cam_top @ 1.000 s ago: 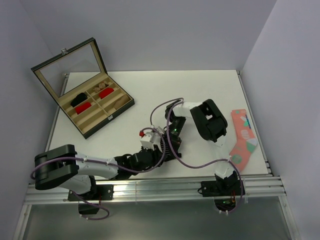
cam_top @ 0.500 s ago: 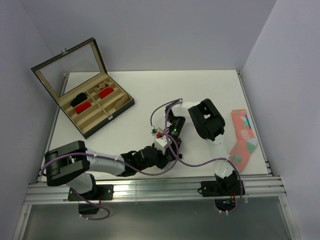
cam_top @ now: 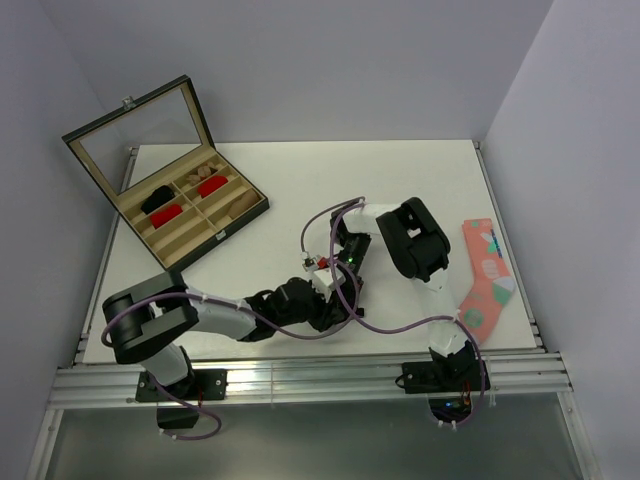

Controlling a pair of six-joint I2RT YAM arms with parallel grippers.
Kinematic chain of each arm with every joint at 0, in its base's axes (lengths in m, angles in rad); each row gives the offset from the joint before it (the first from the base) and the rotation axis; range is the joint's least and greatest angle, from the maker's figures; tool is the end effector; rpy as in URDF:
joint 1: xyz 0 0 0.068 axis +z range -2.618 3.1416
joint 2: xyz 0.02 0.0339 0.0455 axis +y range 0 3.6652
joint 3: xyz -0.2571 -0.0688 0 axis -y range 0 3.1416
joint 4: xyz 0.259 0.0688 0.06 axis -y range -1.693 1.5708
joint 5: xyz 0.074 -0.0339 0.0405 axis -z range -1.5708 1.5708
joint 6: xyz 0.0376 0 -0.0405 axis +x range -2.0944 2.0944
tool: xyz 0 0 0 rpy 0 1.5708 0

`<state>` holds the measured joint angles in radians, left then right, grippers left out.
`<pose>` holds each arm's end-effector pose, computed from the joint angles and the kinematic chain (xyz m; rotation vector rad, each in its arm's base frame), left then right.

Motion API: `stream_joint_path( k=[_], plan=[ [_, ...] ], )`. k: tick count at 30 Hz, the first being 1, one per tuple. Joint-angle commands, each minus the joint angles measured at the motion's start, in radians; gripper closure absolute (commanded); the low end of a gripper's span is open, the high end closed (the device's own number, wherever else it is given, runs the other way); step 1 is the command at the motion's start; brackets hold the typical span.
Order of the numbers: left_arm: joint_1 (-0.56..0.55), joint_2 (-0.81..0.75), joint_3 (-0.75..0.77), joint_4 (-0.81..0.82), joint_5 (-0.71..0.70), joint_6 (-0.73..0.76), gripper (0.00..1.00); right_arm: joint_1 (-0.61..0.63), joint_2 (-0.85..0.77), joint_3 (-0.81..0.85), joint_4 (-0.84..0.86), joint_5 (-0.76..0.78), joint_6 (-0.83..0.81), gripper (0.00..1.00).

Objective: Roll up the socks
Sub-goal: Roll the sock at the center of the board.

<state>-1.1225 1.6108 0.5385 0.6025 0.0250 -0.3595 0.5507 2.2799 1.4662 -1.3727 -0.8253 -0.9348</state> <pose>0.1319 -0.2764 0.1211 0.8262 2.0147 -0.9222 0.2850 0.2074 0.0803 1.4007 -2.0279 -1.1971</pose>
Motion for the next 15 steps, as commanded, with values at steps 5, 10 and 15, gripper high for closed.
stream_joint_path(
  k=[5,10,15],
  plan=[
    [0.016,0.063,0.038,0.069,0.072,-0.021,0.70,-0.005,0.006,0.008,0.060,0.058,-0.004,0.82],
    [0.020,0.093,0.035,0.069,0.056,-0.065,0.86,-0.005,-0.031,-0.026,0.119,0.072,0.019,0.82],
    [0.020,0.116,0.051,0.043,0.070,-0.127,1.00,-0.005,-0.065,-0.059,0.182,0.083,0.066,0.81]
  ],
)
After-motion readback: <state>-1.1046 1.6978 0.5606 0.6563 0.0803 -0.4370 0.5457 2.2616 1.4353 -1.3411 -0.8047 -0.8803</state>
